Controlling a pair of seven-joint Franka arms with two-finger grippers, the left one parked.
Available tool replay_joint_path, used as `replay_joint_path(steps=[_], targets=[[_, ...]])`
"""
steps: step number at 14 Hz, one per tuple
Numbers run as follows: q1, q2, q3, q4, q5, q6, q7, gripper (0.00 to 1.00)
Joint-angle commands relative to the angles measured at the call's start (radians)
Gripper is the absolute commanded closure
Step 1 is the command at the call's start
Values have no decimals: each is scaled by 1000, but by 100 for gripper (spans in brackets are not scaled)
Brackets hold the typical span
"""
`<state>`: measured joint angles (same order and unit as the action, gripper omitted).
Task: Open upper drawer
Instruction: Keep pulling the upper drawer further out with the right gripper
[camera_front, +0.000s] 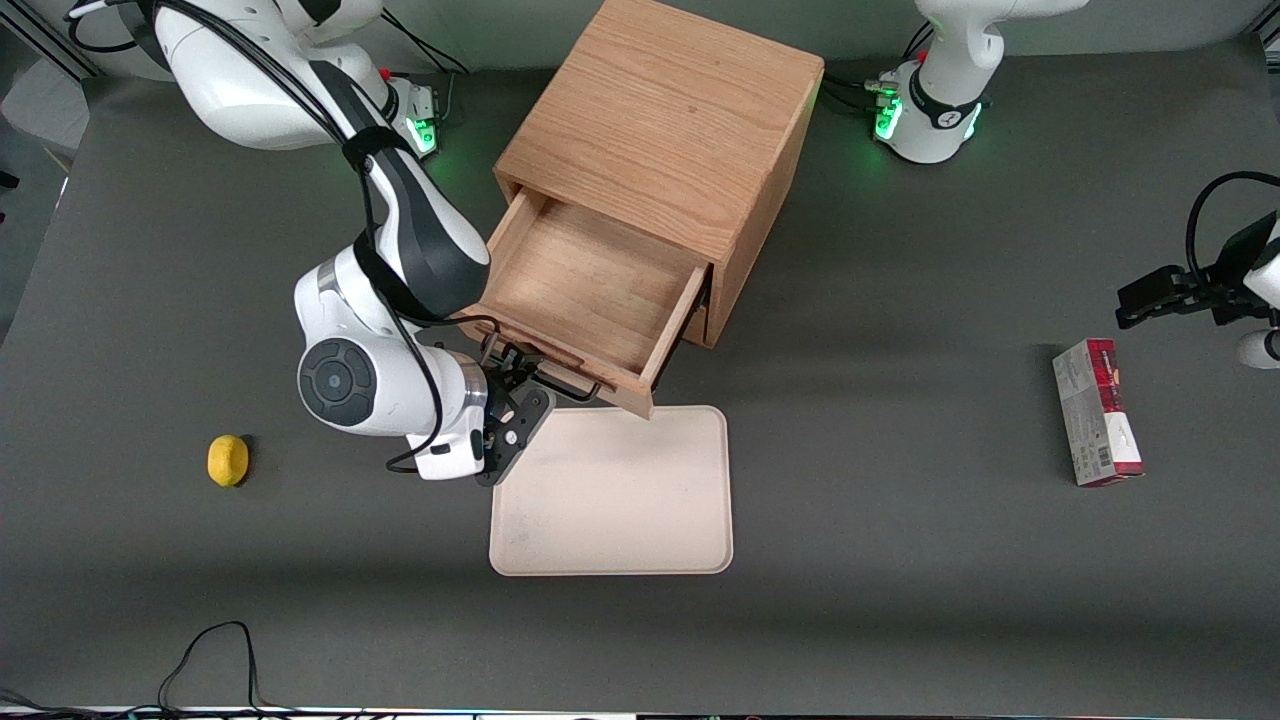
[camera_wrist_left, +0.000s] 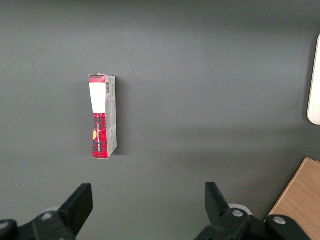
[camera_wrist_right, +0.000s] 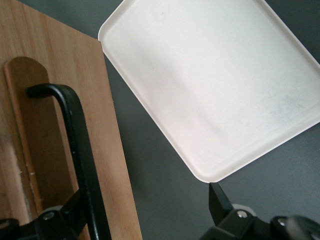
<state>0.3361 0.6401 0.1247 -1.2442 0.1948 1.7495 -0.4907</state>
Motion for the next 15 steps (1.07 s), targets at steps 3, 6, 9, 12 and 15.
replay_joint_path(steps=[3,6,9,12,15], targets=[[-15,41,4,57,-11,21,-22,0],[-23,49,4,61,-11,41,-17,0],[-31,55,4,77,-11,42,-19,0],[-32,61,4,89,-11,48,-17,0],[-38,61,4,92,-11,73,-11,0]])
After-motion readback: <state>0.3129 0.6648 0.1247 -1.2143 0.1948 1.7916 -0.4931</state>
